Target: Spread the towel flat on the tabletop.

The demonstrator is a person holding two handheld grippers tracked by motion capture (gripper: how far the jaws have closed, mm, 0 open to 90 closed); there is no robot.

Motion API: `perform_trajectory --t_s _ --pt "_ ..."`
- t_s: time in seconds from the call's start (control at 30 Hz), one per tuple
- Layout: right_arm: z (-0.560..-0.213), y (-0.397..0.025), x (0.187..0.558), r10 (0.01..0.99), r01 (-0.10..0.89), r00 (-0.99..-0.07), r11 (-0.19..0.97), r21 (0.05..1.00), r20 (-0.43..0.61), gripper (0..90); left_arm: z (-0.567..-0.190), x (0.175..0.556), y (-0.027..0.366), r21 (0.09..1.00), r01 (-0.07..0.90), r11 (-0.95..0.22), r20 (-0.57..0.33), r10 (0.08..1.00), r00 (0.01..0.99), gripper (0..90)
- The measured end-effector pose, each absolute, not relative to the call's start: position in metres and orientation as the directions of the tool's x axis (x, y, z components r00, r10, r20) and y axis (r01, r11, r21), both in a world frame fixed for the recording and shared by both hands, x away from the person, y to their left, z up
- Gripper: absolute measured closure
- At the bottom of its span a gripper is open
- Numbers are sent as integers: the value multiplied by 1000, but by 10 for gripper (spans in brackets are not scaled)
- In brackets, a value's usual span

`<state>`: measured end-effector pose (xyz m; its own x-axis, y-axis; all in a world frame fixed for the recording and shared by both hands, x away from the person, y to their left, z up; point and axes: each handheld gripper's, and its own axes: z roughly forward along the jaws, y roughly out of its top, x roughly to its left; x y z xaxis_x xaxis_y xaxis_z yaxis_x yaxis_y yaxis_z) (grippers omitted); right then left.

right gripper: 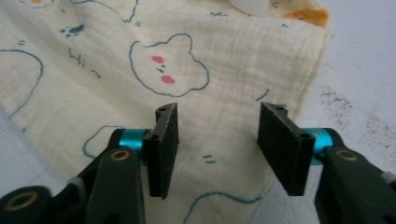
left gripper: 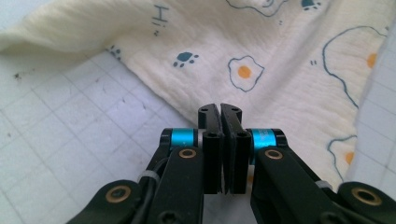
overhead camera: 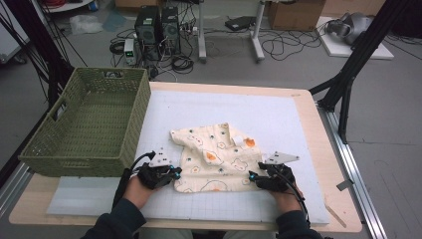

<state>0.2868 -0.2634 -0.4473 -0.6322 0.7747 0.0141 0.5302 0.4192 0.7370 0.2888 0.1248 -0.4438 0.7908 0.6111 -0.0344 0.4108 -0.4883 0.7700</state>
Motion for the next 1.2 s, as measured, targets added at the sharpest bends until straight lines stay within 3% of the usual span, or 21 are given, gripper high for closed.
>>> perform_trajectory --t_s 0.07,0.1,0.13,0.17,0.33,0.53,0.67,0.7,0.8,0.87,0.97,1.2 --pt "-447 -262 286 775 534 -632 420 734 16 545 -444 284 126 767 412 -492 -39 606 795 870" --pt "-444 -260 283 762 533 -648 439 724 15 653 -445 282 127 765 413 -495 -39 604 796 870" --pt "-444 -260 283 762 533 -648 439 724 15 653 -445 280 128 761 413 -500 -38 601 798 870" --pt "-443 -257 280 749 527 -663 459 716 8 735 -445 276 129 763 410 -501 -39 597 802 870" --pt "-441 -259 271 727 533 -686 471 703 32 837 -445 271 131 760 415 -500 -50 592 804 869" --pt "-440 -262 261 713 547 -698 469 694 69 845 -441 267 134 748 421 -513 -72 567 820 868" --pt "-438 -263 253 701 547 -709 483 684 73 801 -436 268 137 766 419 -487 -86 568 819 830" --pt "-436 -264 252 705 540 -707 481 691 62 743 -435 269 138 776 423 -468 -92 579 810 708" --pt "-431 -266 254 724 528 -687 444 724 56 657 -431 275 141 811 430 -396 -110 619 777 538" --pt "-427 -268 256 741 523 -670 418 743 55 601 -427 280 144 831 432 -351 -123 642 757 471" --pt "-424 -272 260 768 513 -639 378 770 49 526 -420 292 149 861 415 -292 -134 658 741 431" --pt "-423 -273 275 806 515 -589 319 796 59 478 -415 312 148 878 405 -255 -137 677 723 399"
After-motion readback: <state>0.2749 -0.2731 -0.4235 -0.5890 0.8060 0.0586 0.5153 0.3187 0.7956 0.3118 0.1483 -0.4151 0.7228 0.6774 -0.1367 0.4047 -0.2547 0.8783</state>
